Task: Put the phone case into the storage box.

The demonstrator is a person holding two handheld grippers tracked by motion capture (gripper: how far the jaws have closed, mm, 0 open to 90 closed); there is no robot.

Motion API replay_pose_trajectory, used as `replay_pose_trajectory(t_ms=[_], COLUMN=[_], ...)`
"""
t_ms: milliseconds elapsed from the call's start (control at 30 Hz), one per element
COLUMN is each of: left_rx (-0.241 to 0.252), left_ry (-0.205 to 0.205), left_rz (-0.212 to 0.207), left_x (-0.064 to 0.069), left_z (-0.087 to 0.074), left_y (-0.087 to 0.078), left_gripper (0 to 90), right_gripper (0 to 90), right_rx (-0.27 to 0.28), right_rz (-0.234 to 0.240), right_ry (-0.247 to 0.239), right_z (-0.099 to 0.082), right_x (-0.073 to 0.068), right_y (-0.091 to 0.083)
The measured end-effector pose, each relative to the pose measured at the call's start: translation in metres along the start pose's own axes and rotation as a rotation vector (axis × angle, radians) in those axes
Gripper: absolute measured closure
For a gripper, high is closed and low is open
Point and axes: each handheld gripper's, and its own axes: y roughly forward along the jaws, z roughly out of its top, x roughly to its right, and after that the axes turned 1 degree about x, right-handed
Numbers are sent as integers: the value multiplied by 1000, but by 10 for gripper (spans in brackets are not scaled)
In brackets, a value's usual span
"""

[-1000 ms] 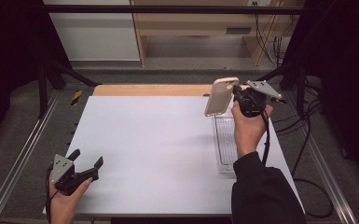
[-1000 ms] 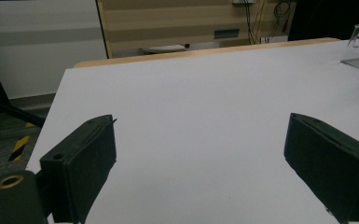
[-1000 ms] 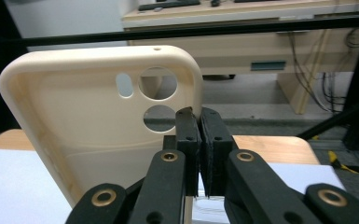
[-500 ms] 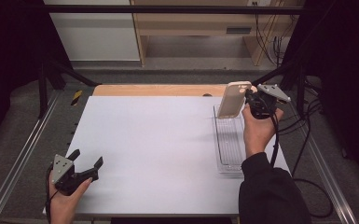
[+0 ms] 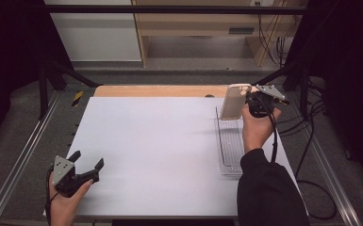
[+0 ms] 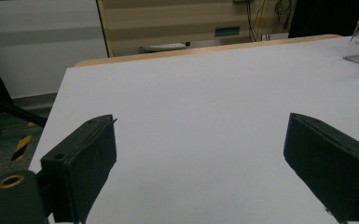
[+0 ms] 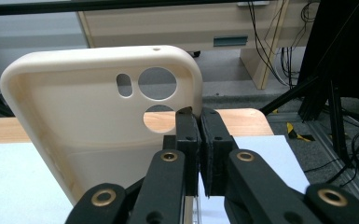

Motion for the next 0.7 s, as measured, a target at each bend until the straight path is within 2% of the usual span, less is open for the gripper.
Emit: replay_pose_trajectory(t_ms=[267,600,700], left_rx=[-4,-3,-5], left_ry=[4,-8,-7], left_rz=[-7,0,-2], left_x=[1,-3,-3], left_z=[-1,-1,-1], left_y=[1,0,1], left_gripper=[90,92,92], right_gripper=[876,876,876], right_rx=[-3,-20,-21], right_rz=[-15,-25,-25], right_ry=[1,-19,-11], right_z=[-6,-16,-18], right_x=[-1,-4,-5], right_y=[10,14,15])
